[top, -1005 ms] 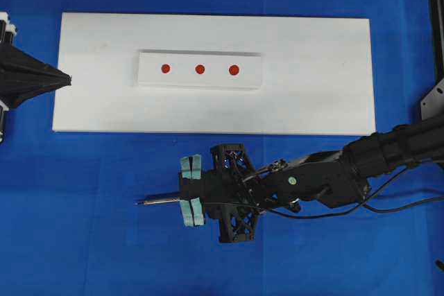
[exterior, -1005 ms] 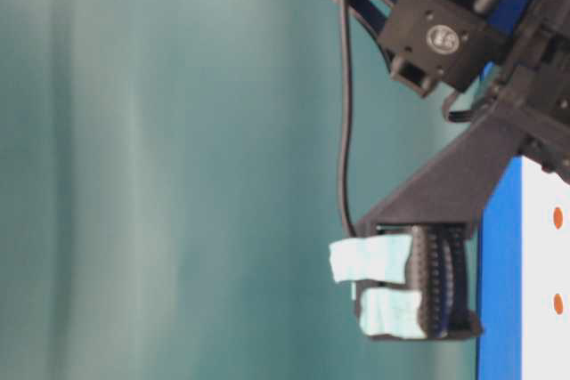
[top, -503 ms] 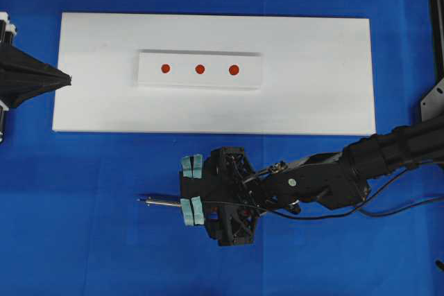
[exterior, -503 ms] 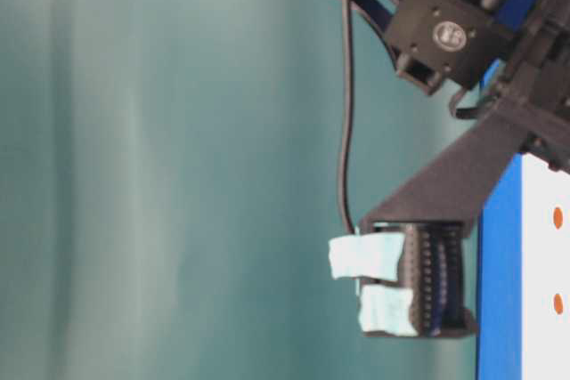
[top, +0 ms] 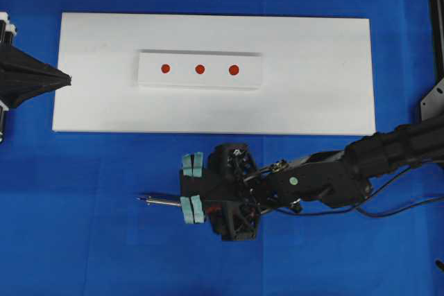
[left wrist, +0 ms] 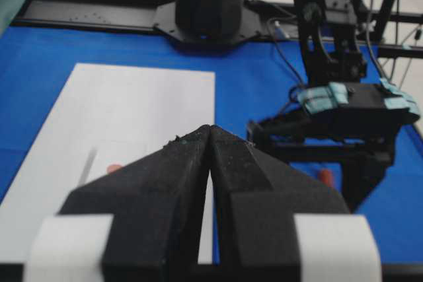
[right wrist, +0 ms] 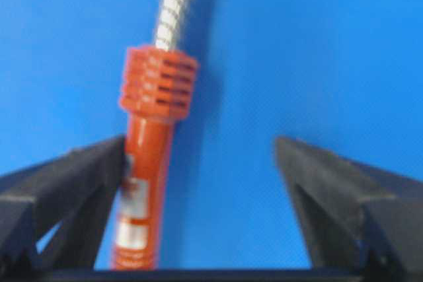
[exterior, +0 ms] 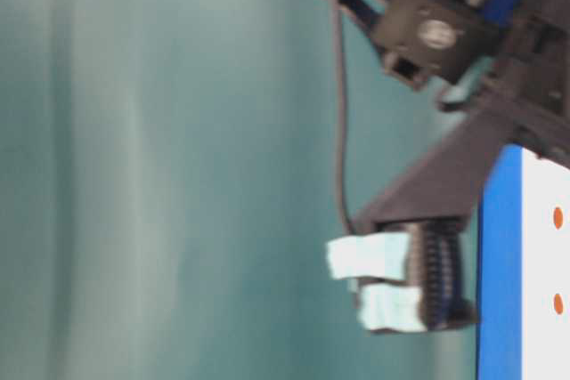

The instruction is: Touch the tip of the soldering iron to the mark.

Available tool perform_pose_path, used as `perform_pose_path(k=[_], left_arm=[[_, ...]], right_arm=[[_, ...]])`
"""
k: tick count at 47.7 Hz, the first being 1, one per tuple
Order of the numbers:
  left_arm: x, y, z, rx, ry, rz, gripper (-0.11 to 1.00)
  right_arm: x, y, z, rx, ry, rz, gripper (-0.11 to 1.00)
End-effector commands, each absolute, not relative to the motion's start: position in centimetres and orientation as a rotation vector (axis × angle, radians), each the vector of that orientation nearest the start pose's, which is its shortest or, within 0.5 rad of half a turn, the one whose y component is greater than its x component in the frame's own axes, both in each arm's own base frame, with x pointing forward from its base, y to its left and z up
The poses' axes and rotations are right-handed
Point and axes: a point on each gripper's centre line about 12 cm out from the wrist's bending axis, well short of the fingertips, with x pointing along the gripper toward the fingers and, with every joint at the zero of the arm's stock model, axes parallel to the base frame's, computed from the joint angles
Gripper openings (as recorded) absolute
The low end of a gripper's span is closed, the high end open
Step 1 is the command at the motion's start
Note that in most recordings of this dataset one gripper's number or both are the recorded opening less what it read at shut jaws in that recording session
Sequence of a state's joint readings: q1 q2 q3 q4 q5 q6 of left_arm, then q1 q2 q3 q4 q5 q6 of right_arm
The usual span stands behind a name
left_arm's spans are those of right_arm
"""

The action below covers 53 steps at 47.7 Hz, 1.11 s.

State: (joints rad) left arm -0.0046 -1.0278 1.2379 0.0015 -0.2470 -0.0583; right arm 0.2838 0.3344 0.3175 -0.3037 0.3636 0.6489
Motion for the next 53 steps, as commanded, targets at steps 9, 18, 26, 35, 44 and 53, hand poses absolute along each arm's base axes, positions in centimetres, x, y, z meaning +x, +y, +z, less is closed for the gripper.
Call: perform_pose_path(k=[9, 18, 26, 35, 44, 53], left_arm=[[18.7, -0.1, 28.0, -0.057, -0.050, -0.007, 0.00], [18.7, -0.1, 28.0, -0.057, -0.052, -0.007, 0.00], [18.7, -0.1, 28.0, -0.057, -0.049, -0.007, 0.00], [18.6, -0.1, 27.9, -0.057, -0.047, -0.007, 0.00], [18.6, -0.1, 27.9, -0.057, -0.047, -0.007, 0.00], [18.6, -0.1, 27.9, -0.057, -0.047, -0.007, 0.00]], right_arm=[[42.6, 10.3, 19.8, 0.121, 0.913, -0.055, 0.91], [41.2, 10.0, 23.0, 0.101, 0.897, -0.060, 0.91], [40.7, 10.0, 24.2, 0.091, 0.882, -0.052, 0.91], [41.0, 8.9, 24.1, 0.095, 0.884, -0.074, 0.91], [41.4, 6.1, 24.2, 0.064, 0.882, -0.109, 0.90], [41.8, 1.5, 24.4, 0.041, 0.881, -0.176, 0.90]])
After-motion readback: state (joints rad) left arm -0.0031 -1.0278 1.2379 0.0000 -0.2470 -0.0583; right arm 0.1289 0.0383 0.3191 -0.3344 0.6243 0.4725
